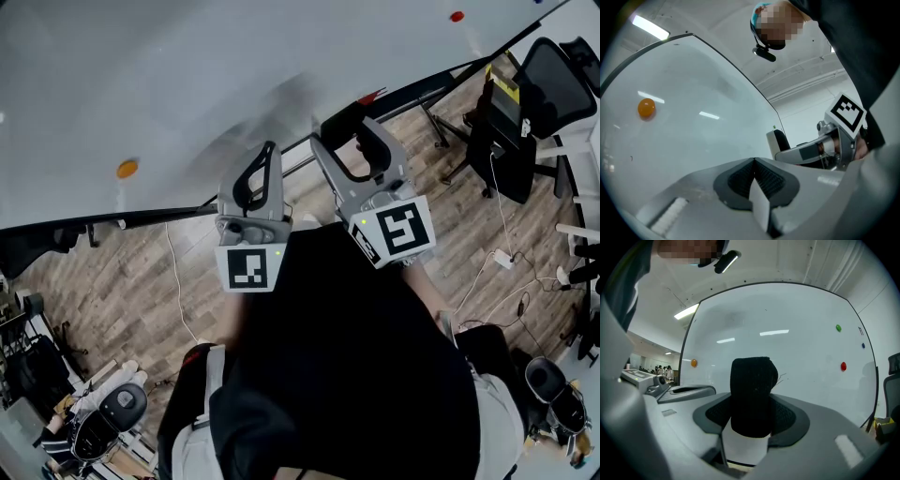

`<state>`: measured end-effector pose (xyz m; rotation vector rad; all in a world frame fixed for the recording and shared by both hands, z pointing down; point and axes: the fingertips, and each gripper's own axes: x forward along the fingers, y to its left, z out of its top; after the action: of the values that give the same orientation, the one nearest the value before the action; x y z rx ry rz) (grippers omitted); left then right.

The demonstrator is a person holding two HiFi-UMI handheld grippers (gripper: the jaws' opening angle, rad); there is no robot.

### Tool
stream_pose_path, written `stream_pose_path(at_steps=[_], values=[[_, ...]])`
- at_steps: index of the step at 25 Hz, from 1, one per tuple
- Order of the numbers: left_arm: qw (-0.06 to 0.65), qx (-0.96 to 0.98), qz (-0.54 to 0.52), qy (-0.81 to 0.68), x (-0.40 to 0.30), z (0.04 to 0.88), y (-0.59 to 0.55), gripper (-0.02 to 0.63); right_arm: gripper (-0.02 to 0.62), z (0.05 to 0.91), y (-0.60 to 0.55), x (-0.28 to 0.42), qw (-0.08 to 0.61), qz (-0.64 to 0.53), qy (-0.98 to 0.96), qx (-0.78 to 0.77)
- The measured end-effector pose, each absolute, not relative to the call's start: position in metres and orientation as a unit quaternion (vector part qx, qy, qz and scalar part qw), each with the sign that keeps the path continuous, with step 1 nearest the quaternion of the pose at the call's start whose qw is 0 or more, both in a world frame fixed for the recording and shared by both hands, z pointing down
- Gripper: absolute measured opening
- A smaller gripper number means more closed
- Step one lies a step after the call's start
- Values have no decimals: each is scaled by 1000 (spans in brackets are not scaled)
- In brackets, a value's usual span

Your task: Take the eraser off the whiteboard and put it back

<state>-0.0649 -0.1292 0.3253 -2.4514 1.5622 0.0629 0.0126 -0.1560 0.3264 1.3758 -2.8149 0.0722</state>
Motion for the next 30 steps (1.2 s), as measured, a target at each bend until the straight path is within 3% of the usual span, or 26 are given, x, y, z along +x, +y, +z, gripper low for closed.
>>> stream_pose_path(at_steps=[30], values=[[109,-835,27,540,-71,329,-124,2,230,329,-147,13,2,26,-894,446]])
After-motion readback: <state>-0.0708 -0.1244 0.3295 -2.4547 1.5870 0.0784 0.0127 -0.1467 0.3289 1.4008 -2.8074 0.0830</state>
